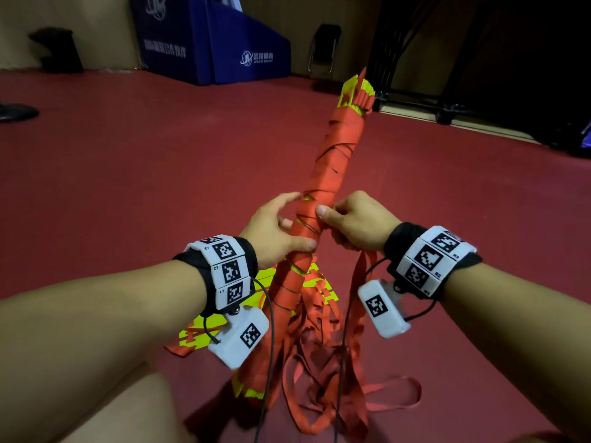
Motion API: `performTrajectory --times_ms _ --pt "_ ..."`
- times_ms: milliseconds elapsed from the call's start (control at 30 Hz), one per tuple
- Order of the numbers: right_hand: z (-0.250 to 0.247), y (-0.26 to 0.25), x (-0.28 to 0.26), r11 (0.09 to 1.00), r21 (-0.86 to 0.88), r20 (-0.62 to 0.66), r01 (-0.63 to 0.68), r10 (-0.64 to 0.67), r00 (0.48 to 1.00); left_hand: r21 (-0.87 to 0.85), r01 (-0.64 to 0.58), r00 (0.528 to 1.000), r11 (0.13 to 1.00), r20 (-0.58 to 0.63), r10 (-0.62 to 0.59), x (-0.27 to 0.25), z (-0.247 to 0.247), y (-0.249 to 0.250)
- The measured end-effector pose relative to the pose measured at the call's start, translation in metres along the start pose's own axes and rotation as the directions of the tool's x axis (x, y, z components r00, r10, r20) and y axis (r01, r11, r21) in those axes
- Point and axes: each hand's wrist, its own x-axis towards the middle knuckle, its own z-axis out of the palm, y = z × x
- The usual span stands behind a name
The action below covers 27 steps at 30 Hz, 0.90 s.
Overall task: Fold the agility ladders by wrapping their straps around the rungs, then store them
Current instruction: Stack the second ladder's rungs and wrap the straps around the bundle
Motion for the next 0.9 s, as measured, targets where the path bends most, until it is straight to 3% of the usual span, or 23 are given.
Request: performTrajectory --times_ms 167,367,467,667,900 --pt "0.004 -0.001 -0.001 1.000 -0.009 -0.057 0.029 -0.030 0.998 0.109 -0.018 0.998 0.994 -0.060 0.025 -0.002 0.004 0.000" --pt "0.003 0.005 0.004 0.993 0.063 -0.046 0.098 -0.095 0.994 -0.119 0.112 0.992 0.987 0.072 -0.104 0.001 0.007 0.004" --pt "0.004 0.007 0.003 0.990 0.064 -0.034 0.127 -0.125 0.992 -0.146 0.119 0.988 0.982 0.113 -0.103 0.001 0.004 0.003" --pt "0.007 0.000 0.004 0.987 -0.143 -0.097 0.067 -0.082 0.992 -0.138 0.071 0.997 0.988 -0.013 -0.073 0.006 -0.002 -0.003" --pt "0.011 -0.008 0.000 0.991 -0.132 -0.075 -0.010 0.000 0.997 -0.052 0.080 0.988 0.995 -0.128 -0.086 0.006 0.000 0.000"
